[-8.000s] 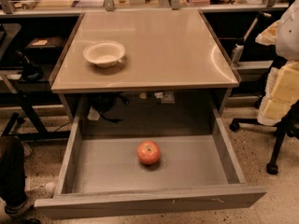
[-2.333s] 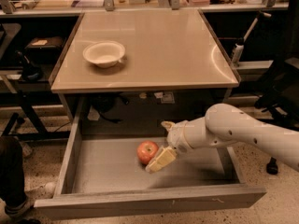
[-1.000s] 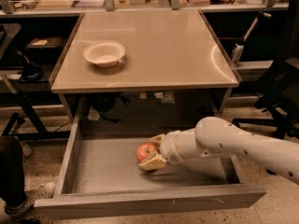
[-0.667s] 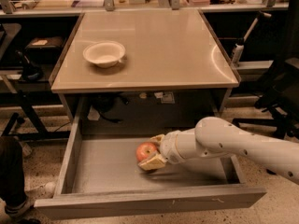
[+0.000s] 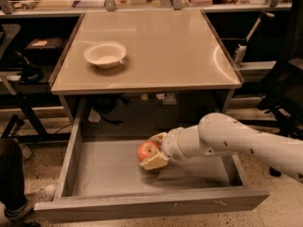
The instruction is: Pick apple from top drawer and place on counter
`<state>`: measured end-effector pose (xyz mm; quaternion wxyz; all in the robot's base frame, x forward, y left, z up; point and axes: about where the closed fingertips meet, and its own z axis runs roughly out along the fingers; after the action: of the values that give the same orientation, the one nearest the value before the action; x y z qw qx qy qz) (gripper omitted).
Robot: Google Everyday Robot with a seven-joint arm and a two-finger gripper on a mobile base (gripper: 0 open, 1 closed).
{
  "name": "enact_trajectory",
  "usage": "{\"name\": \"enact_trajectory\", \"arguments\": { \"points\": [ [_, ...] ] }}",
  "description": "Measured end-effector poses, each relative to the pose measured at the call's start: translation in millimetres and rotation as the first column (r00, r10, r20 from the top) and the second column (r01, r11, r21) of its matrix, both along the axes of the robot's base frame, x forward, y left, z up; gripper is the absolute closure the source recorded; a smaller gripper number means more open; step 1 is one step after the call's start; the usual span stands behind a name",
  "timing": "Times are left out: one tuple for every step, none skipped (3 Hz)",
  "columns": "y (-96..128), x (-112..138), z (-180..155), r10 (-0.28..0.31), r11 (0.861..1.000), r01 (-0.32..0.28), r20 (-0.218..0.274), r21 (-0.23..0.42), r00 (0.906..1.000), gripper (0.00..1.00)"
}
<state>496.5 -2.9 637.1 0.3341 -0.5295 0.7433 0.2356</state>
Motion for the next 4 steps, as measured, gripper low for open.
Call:
{"name": "enact_trajectory", "arguments": {
  "points": [
    [-5.3, 6.1, 50.9, -0.034, 0.999, 0.036, 0.066, -0.027, 0.9972, 1.00],
    [-17.5, 20.4, 110.9, -0.072, 0.995, 0.081, 0.131, -0.065, 0.9888, 1.00],
    [-34.2, 41.8, 170.3, -0.110, 0.984, 0.133, 0.188, -0.118, 0.9760, 1.00],
    [-36.0, 43.5, 173.4, -0.119, 0.983, 0.142, 0.188, -0.117, 0.9749, 1.00]
  ]
}}
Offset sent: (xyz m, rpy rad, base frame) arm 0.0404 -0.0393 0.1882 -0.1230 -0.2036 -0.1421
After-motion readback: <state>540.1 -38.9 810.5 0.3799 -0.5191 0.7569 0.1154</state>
